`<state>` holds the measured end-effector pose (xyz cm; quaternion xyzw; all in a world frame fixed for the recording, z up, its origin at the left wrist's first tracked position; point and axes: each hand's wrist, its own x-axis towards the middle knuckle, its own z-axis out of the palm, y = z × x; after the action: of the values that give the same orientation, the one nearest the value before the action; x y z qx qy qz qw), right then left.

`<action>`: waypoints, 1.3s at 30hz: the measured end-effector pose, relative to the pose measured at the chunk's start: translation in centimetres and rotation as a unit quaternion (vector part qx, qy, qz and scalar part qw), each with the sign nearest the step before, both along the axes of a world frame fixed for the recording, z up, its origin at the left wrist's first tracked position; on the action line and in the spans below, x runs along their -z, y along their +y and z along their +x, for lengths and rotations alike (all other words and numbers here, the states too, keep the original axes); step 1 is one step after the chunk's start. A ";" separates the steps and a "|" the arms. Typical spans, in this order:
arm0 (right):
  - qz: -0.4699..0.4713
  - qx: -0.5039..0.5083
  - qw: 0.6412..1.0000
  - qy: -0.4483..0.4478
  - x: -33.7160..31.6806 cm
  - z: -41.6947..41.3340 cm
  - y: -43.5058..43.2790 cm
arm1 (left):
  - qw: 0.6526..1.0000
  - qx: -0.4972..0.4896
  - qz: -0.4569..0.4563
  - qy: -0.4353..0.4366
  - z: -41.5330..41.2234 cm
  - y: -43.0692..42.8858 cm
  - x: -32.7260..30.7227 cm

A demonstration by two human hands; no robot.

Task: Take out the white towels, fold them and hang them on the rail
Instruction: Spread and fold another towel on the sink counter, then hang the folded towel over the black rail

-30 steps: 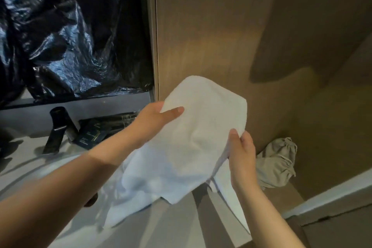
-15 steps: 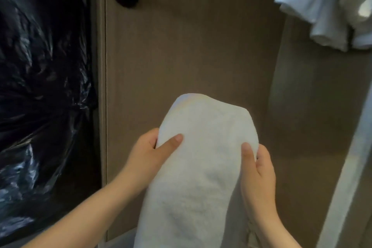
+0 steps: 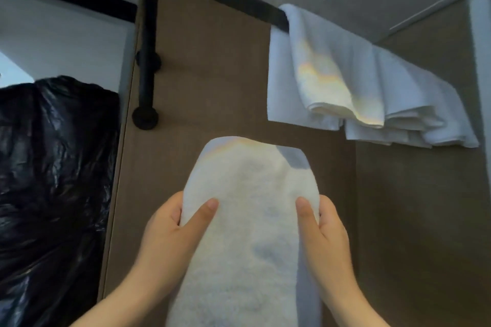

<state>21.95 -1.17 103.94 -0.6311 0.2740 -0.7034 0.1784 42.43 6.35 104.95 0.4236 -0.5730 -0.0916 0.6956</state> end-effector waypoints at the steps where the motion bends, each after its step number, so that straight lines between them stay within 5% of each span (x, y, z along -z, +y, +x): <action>1: -0.004 -0.017 1.000 0.006 -0.5 0.0 -0.2 | 1.000 -0.019 -0.006 0.000 -0.2 0.4 -0.3; 18: -0.142 -0.133 0.981 -0.009 -7.5 4.7 3.7 | 0.972 -0.209 -0.090 -0.055 1.9 8.7 -6.8; 27: -0.271 -0.088 0.957 -0.059 -13.2 5.9 6.8 | 0.950 -0.235 -0.175 -0.107 3.5 10.9 -12.1; 33: -0.258 -0.073 0.963 -0.041 -19.1 5.3 7.0 | 0.925 -0.223 -0.258 -0.169 3.3 10.6 -17.4; 39: -0.269 -0.001 0.963 -0.033 -23.2 4.0 6.5 | 0.902 -0.266 -0.250 -0.232 3.5 9.6 -21.6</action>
<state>25.93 5.30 127.10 -0.6326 0.0680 -0.7714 0.0124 45.91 15.90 126.52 0.3818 -0.5880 0.3441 0.6246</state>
